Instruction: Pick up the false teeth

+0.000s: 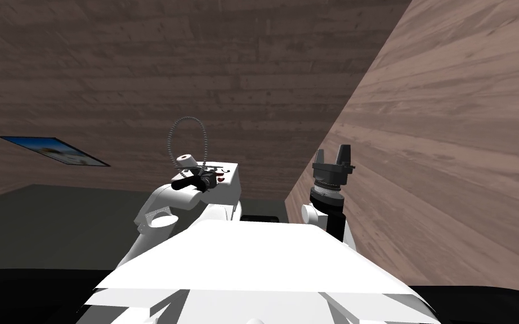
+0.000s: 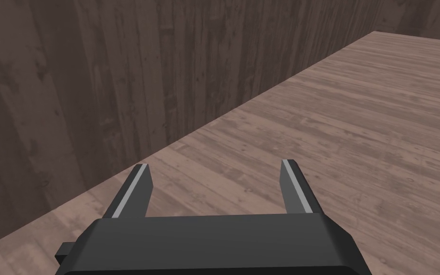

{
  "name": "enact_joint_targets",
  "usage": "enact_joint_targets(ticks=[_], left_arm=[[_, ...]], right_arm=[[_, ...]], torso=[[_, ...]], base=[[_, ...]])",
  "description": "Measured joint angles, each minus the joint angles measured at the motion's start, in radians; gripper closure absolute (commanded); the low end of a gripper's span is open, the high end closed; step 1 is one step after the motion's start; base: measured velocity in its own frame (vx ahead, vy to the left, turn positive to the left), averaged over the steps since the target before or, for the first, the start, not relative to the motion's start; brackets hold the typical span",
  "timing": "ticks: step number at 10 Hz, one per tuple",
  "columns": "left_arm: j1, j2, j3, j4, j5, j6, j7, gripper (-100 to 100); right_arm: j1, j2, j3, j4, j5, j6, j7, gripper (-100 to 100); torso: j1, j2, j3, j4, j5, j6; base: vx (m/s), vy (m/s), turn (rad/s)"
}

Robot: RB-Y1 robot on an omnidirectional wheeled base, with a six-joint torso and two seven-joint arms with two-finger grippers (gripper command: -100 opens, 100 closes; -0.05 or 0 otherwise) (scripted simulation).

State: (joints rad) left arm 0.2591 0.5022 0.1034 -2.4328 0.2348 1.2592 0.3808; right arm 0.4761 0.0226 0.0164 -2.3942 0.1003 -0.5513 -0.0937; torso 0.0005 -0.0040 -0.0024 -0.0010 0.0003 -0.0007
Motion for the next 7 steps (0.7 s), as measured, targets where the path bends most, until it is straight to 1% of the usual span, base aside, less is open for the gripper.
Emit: enact_joint_targets(ticks=[2, 4, 5, 7], left_arm=[[0.000, 0.011, -0.003, -0.013, -0.004, 0.041, 0.003, -100], [0.000, 0.025, -0.004, -0.039, -0.004, 0.089, 0.007, -100], [0.003, 0.031, -0.005, -0.053, -0.003, 0.110, 0.009, -100], [0.012, 0.040, -0.016, -0.095, -0.006, 0.159, 0.013, -100]], right_arm=[[0.000, 0.000, 0.000, 0.000, 0.000, 0.000, 0.000, 0], [0.000, 0.000, 0.000, 0.000, 0.000, 0.000, 0.000, 0], [0.000, 0.000, 0.000, 0.000, 0.000, 0.000, 0.000, 0], [0.000, 0.000, 0.000, 0.000, 0.000, 0.000, 0.000, 0]], torso=[[0.000, 0.001, 0.000, 0.000, 0.000, 0.000], [0.000, 0.001, 0.001, 0.000, 0.000, 0.000], [0.000, 0.002, 0.001, 0.000, 0.000, 0.000], [0.000, 0.001, 0.001, 0.000, 0.000, 0.000]], base=[[0.041, 0.013, -0.028], [0.028, 0.008, -0.017], [0.034, 0.006, -0.030], [0.039, 0.010, -0.025]])
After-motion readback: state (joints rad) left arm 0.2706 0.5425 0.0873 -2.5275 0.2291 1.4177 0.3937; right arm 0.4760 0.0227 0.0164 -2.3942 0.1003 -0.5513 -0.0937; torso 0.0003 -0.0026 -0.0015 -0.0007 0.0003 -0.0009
